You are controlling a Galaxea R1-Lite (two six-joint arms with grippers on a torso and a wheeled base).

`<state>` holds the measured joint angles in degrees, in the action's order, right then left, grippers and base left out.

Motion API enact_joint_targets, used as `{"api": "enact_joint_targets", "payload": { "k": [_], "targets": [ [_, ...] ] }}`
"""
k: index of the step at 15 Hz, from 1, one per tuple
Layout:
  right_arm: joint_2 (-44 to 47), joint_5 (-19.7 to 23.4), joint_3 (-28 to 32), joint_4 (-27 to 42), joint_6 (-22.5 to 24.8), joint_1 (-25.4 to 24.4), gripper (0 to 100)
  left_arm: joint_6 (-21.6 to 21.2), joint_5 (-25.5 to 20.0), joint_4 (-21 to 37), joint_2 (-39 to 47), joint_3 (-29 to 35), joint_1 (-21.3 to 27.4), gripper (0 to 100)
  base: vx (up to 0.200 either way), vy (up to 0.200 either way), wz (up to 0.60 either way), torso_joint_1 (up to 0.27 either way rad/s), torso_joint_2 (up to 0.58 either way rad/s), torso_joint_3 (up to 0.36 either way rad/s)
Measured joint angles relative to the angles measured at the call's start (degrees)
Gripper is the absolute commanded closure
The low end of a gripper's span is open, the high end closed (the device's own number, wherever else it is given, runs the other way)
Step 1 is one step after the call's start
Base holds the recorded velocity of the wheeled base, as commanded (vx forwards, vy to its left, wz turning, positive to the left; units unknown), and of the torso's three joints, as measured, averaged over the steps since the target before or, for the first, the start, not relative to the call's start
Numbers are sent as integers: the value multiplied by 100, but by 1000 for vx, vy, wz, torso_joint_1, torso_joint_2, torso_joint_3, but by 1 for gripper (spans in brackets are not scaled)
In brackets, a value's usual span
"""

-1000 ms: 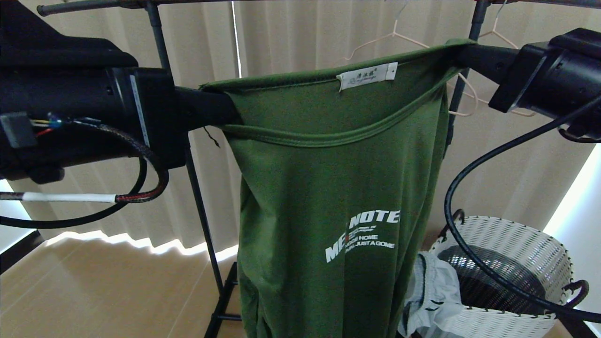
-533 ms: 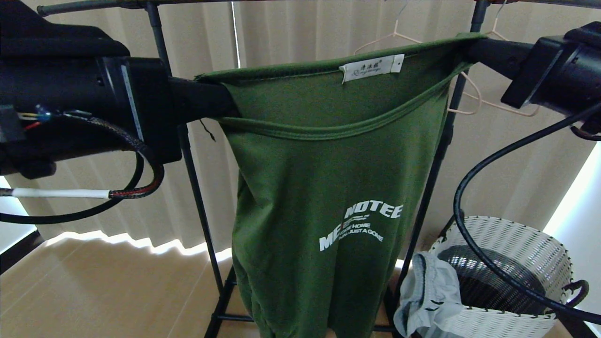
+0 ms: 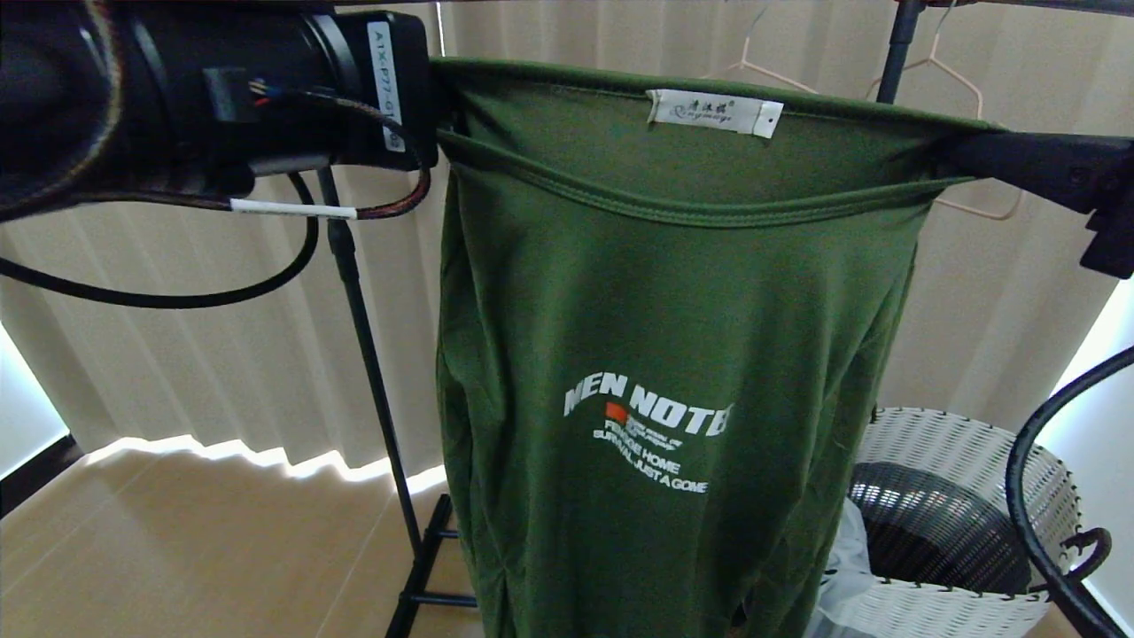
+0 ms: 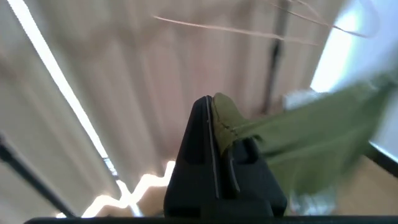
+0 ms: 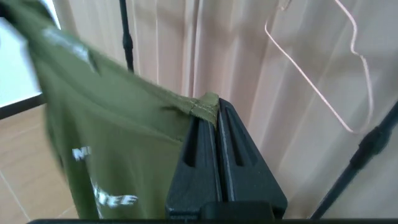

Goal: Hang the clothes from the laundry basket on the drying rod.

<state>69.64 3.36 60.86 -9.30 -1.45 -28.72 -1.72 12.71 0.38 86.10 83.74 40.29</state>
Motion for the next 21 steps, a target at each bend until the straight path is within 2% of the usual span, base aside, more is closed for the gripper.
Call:
{"api": "enact_joint_targets", "payload": {
  "k": [2, 8, 11, 14, 17, 21],
  "targets": [
    [-116, 2, -22, 17, 4, 0, 100, 74, 143, -267, 224, 91, 13, 100, 0, 0, 0, 0, 0, 0],
    [-228, 2, -112, 77, -2, 1, 100, 57, 178, -363, 500, 99, -44, 100, 0, 0, 0, 0, 0, 0],
    [-391, 27, -133, 561, -2, -16, 100, 38, 236, -539, 673, 193, -110, 100, 0, 0, 0, 0, 0, 0],
    [-735, 54, -171, 1269, -10, -261, 100, 39, 252, -596, 940, 419, -145, 100, 0, 0, 0, 0, 0, 0],
    [-1014, 65, -352, 1370, -5, -495, 100, 39, 252, -607, 1191, 642, -162, 100, 0, 0, 0, 0, 0, 0],
    [-1113, 24, -435, 1342, 0, -545, 100, 41, 252, -573, 1293, 653, -162, 100, 0, 0, 0, 0, 0, 0]
  ]
}}
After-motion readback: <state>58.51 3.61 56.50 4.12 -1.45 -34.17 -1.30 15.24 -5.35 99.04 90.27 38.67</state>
